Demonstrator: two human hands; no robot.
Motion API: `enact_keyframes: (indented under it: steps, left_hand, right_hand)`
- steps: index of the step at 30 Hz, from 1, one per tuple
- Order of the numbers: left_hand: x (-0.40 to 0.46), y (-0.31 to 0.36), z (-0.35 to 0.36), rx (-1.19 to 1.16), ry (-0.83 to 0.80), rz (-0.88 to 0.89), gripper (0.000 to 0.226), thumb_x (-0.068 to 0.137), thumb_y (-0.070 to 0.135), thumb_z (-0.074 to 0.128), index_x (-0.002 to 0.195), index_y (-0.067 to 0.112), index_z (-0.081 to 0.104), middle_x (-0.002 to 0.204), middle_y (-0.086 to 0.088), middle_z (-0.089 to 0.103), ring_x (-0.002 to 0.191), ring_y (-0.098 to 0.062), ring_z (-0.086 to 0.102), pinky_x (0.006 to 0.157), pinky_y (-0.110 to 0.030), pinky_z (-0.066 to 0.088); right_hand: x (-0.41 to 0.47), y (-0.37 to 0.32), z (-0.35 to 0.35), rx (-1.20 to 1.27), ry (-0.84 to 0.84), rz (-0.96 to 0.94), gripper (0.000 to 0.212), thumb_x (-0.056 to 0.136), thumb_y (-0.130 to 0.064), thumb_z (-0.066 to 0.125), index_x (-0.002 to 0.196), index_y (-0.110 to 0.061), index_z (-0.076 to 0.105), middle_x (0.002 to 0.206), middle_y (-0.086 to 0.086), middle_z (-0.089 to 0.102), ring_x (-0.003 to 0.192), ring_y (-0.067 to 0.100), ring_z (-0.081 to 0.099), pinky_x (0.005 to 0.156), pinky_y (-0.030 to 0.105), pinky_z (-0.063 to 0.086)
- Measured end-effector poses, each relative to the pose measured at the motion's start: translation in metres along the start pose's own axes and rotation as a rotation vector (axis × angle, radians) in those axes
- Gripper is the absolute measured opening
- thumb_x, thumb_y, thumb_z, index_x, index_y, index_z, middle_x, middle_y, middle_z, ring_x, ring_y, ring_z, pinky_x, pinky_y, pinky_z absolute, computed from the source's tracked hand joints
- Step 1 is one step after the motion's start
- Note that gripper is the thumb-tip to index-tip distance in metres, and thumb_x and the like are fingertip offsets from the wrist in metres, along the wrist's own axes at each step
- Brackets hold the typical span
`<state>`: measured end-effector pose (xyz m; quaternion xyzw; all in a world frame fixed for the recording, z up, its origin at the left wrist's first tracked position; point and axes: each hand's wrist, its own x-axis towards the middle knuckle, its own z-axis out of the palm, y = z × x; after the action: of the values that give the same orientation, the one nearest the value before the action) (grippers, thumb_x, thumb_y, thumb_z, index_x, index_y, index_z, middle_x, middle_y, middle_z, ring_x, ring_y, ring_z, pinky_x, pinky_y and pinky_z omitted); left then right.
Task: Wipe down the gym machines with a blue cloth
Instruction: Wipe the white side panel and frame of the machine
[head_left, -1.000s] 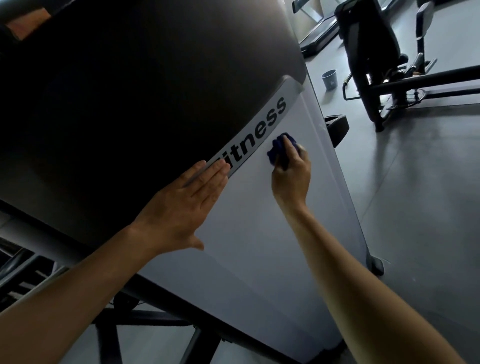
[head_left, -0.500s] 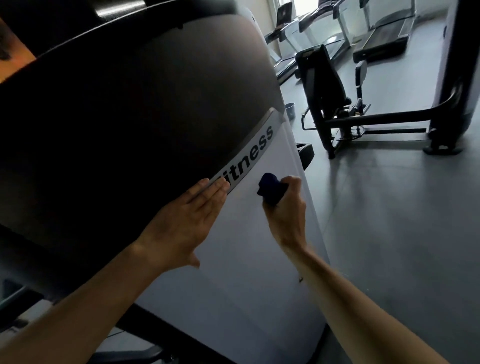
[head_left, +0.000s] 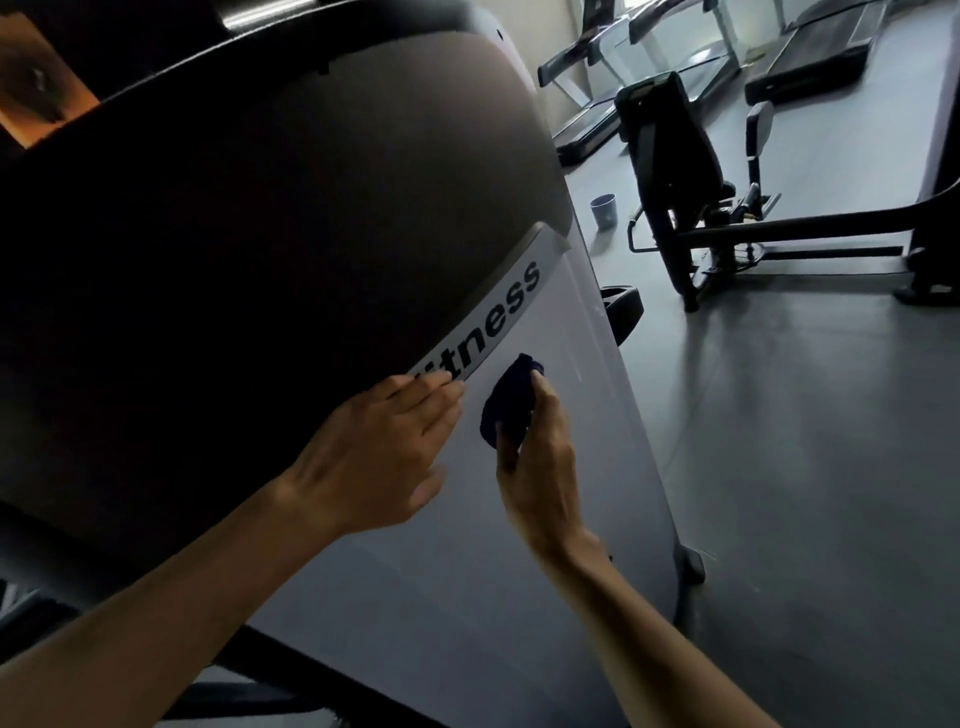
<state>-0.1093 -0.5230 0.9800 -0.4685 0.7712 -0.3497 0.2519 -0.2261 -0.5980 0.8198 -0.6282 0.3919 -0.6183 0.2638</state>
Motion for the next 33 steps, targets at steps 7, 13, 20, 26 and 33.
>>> enact_keyframes:
  steps: [7, 13, 20, 26, 33]
  left_hand:
    - [0.094, -0.016, -0.013, 0.051, 0.110, -0.091, 0.059, 0.098, 0.015, 0.041, 0.153, -0.006, 0.041, 0.159, -0.023, 0.041, 0.152, -0.036, 0.033, 0.126, -0.045, 0.029]
    - [0.124, -0.019, 0.010, 0.088, 0.048, -0.086, 0.063, 0.105, 0.026, 0.018, 0.161, -0.005, 0.023, 0.168, -0.025, 0.021, 0.159, -0.036, 0.017, 0.130, -0.048, 0.016]
    - [0.130, -0.017, 0.011, 0.141, -0.031, -0.092, 0.069, 0.104, 0.028, 0.025, 0.162, -0.006, 0.010, 0.171, -0.025, 0.006, 0.160, -0.036, 0.004, 0.131, -0.047, 0.008]
    - [0.130, -0.017, 0.009, 0.191, -0.058, -0.086, 0.067, 0.108, 0.028, 0.020, 0.162, -0.008, 0.003, 0.171, -0.027, 0.002, 0.160, -0.039, 0.002, 0.131, -0.049, 0.008]
    - [0.132, -0.017, 0.010, 0.209, -0.055, -0.074, 0.066, 0.110, 0.030, 0.023, 0.162, -0.008, 0.008, 0.171, -0.027, 0.006, 0.159, -0.040, 0.008, 0.130, -0.049, 0.016]
  right_hand:
    - [0.047, 0.005, -0.005, 0.062, 0.016, -0.031, 0.071, 0.084, -0.008, 0.081, 0.148, -0.004, 0.050, 0.150, 0.018, 0.046, 0.139, 0.033, 0.043, 0.113, 0.034, 0.044]
    - [0.070, 0.021, 0.002, 0.135, 0.020, -0.061, 0.063, 0.091, -0.014, 0.074, 0.147, 0.002, 0.048, 0.153, 0.016, 0.045, 0.142, 0.032, 0.043, 0.112, 0.041, 0.047]
    - [0.019, 0.100, -0.007, 0.023, -0.126, 0.017, 0.057, 0.079, 0.000, 0.083, 0.132, 0.001, 0.061, 0.145, 0.018, 0.051, 0.131, 0.037, 0.051, 0.106, 0.039, 0.052]
    - [0.068, 0.047, -0.006, 0.250, -0.040, 0.002, 0.039, 0.092, -0.007, 0.069, 0.131, -0.001, 0.064, 0.140, 0.019, 0.052, 0.131, 0.032, 0.049, 0.111, 0.032, 0.043]
    - [0.024, 0.101, -0.006, 0.162, -0.124, -0.015, 0.045, 0.090, -0.011, 0.075, 0.134, -0.009, 0.063, 0.144, 0.011, 0.048, 0.131, 0.027, 0.050, 0.110, 0.038, 0.047]
